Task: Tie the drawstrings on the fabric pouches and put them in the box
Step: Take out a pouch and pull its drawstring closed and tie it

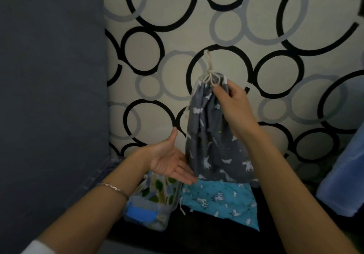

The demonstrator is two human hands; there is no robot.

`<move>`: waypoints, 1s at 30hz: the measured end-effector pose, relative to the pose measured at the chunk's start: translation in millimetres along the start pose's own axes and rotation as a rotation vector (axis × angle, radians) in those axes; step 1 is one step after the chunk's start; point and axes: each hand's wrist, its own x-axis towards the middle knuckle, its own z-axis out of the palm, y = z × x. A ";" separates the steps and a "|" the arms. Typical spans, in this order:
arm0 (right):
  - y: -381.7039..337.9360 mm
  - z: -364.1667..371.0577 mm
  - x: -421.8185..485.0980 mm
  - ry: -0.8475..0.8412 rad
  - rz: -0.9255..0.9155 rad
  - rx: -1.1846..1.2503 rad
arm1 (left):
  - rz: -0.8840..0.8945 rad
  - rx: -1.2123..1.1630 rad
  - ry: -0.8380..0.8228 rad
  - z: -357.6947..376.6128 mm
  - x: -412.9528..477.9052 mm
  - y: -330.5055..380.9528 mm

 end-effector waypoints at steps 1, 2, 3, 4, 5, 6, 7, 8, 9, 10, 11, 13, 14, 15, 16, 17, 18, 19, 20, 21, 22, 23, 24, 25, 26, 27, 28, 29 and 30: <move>0.5 7.0 0.5 -0.034 -0.004 0.020 | 0.062 -0.126 0.039 -5.7 1.0 0.8; 2.6 14.0 1.4 -0.067 -0.008 0.039 | 0.137 -0.253 0.082 -13.3 1.6 1.5; 5.6 19.2 1.6 -0.099 -0.014 0.055 | 0.209 -0.359 0.113 -17.9 1.8 1.7; 10.0 26.5 2.8 -0.132 -0.016 0.067 | 0.272 -0.426 0.144 -25.3 2.3 2.0; 14.1 32.2 2.7 -0.162 -0.012 0.074 | 0.317 -0.454 0.163 -27.8 1.9 1.9; 18.4 38.0 2.6 -0.192 -0.005 0.078 | 0.348 -0.460 0.190 -29.5 2.5 1.9; 22.6 44.6 3.8 -0.218 0.007 0.089 | 0.379 -0.475 0.226 -29.8 1.9 2.3; 25.8 49.9 4.9 -0.234 0.022 0.103 | 0.409 -0.504 0.271 -27.9 2.1 2.8; 28.6 55.3 6.5 -0.244 0.038 0.123 | 0.436 -0.551 0.321 -27.4 3.1 3.7; 31.6 61.1 9.3 -0.252 0.050 0.137 | 0.459 -0.608 0.390 -29.4 4.4 5.3; 33.7 65.9 11.8 -0.266 0.063 0.149 | 0.483 -0.672 0.441 -33.6 6.2 6.8; 38.2 75.3 15.5 -0.311 0.097 0.159 | 0.532 -0.775 0.474 -47.7 9.5 9.0; 41.3 78.4 16.1 -0.336 0.121 0.161 | 0.554 -0.803 0.475 -56.7 12.2 9.5; 44.5 80.0 15.7 -0.365 0.151 0.156 | 0.574 -0.816 0.470 -61.9 13.1 8.4; 48.6 80.4 14.1 -0.398 0.181 0.138 | 0.593 -0.830 0.465 -72.0 19.5 5.5; 52.3 79.1 11.6 -0.437 0.198 0.094 | 0.607 -0.835 0.447 -77.8 24.5 2.3; 57.8 77.5 10.6 -0.480 0.201 0.025 | 0.616 -0.827 0.411 -86.1 31.7 0.2; 63.0 74.7 6.9 -0.525 0.199 -0.053 | 0.629 -0.808 0.385 -92.0 38.6 -3.3; 68.9 71.9 1.7 -0.574 0.204 -0.119 | 0.650 -0.799 0.380 -96.4 43.9 -5.8; 74.4 70.1 -5.1 -0.628 0.222 -0.157 | 0.662 -0.796 0.413 -103.6 49.5 -8.8; 81.4 68.4 -12.0 -0.682 0.252 -0.167 | 0.675 -0.785 0.480 -111.0 54.2 -10.7; 86.5 68.0 -18.5 -0.733 0.293 -0.153 | 0.677 -0.785 0.560 -114.4 56.3 -10.4; 91.6 68.2 -25.8 -0.780 0.333 -0.135 | 0.680 -0.781 0.630 -121.3 59.2 -10.4; 97.8 68.4 -30.6 -0.821 0.365 -0.136 | 0.686 -0.817 0.643 -124.1 60.3 -7.8; 104.0 68.4 -35.7 -0.862 0.376 -0.157 | 0.689 -0.852 0.646 -125.7 60.4 -7.1; 109.5 69.5 -39.3 -0.894 0.383 -0.174 | 0.685 -0.860 0.662 -125.2 61.3 -5.8; 116.5 70.9 -43.7 -0.916 0.393 -0.188 | 0.678 -0.831 0.689 -129.1 64.3 -5.3; 121.4 73.7 -48.1 -0.932 0.401 -0.206 | 0.655 -0.790 0.730 -130.0 66.2 -6.1; 128.9 76.7 -52.4 -0.949 0.402 -0.219 | 0.625 -0.723 0.764 -130.7 66.5 -8.6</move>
